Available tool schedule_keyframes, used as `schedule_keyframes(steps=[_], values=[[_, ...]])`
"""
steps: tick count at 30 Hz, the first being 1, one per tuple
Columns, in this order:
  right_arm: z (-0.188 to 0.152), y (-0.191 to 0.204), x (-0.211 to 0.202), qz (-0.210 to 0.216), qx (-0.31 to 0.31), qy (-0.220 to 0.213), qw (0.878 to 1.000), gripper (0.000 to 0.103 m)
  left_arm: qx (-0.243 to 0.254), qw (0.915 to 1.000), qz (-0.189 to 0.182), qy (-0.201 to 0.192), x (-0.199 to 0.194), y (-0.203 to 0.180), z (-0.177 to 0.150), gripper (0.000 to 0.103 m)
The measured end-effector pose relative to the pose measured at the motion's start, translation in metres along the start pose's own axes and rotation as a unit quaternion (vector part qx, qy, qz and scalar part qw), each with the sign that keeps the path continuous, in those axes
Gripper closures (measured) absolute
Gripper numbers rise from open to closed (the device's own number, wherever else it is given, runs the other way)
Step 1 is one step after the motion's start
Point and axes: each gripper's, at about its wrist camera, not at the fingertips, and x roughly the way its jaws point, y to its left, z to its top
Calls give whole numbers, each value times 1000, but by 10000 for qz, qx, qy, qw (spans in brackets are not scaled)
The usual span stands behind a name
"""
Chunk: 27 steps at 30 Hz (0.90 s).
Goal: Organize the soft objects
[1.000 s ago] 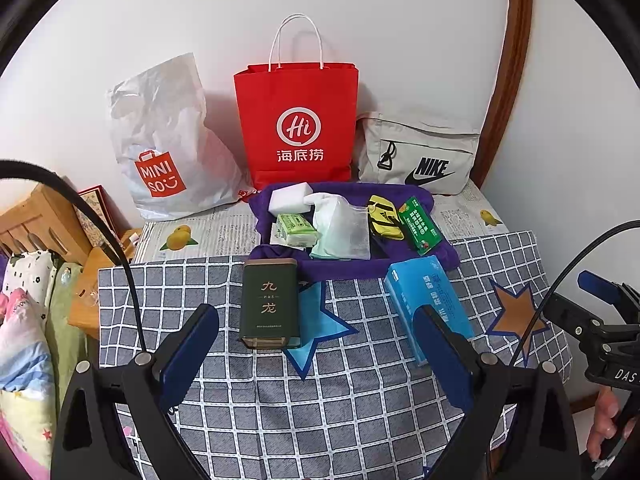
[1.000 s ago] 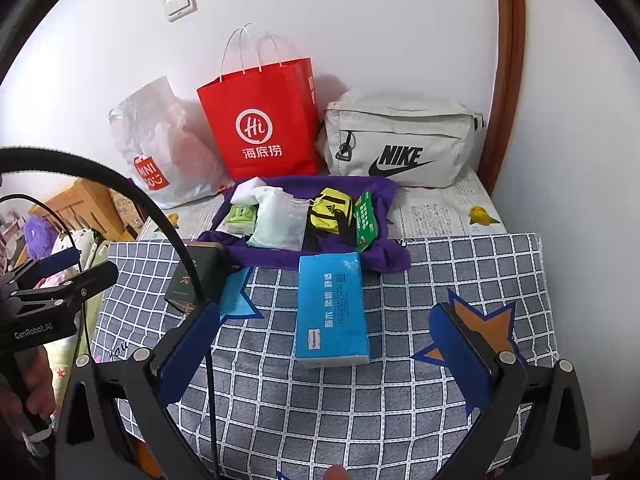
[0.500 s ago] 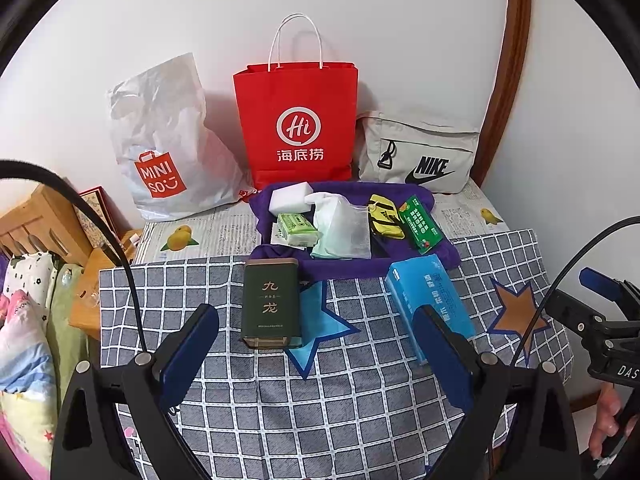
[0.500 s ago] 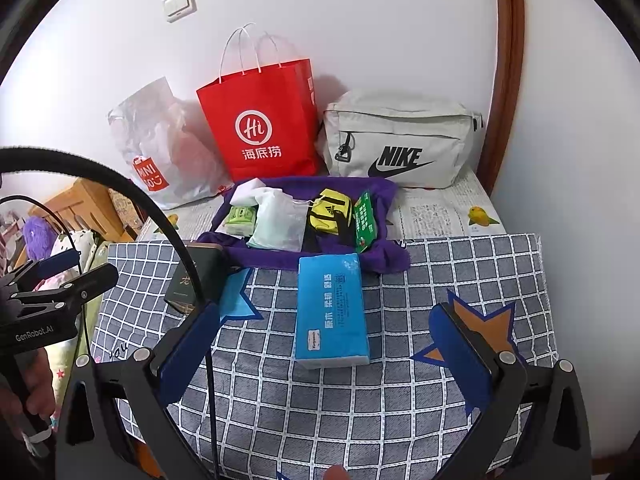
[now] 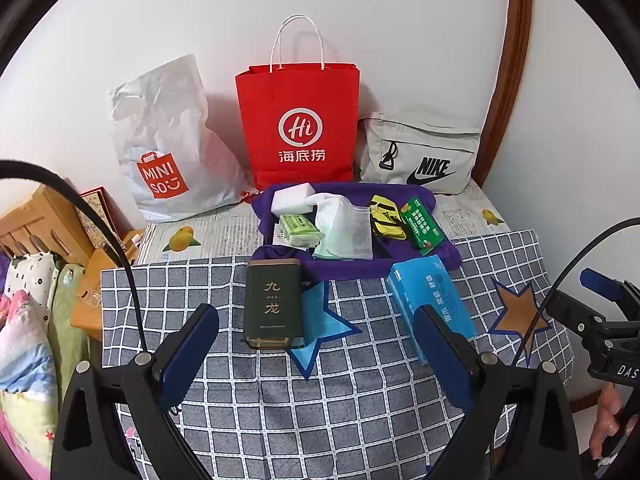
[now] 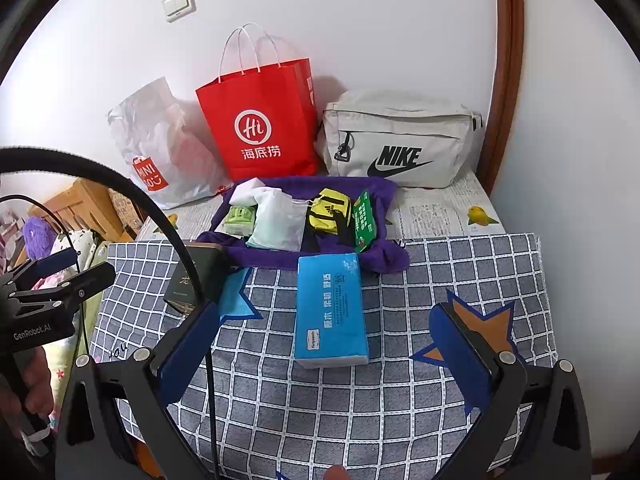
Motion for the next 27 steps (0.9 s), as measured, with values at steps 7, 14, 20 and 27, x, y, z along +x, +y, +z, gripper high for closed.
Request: schedule_keyframes(steps=[7, 14, 20, 27], values=[[-1, 0, 1, 9, -31, 16, 10000, 0, 23, 10000, -2, 3, 0, 4, 0, 5], [-1, 1, 1, 11, -34, 19, 10000, 0, 16, 10000, 2, 12, 0, 2, 0, 5], [-1, 2, 1, 7, -71, 34, 10000, 0, 12, 10000, 6, 15, 0, 1, 0, 5], [-3, 3, 1, 0, -82, 42, 10000, 0, 42, 10000, -19, 20, 1, 4, 0, 5]])
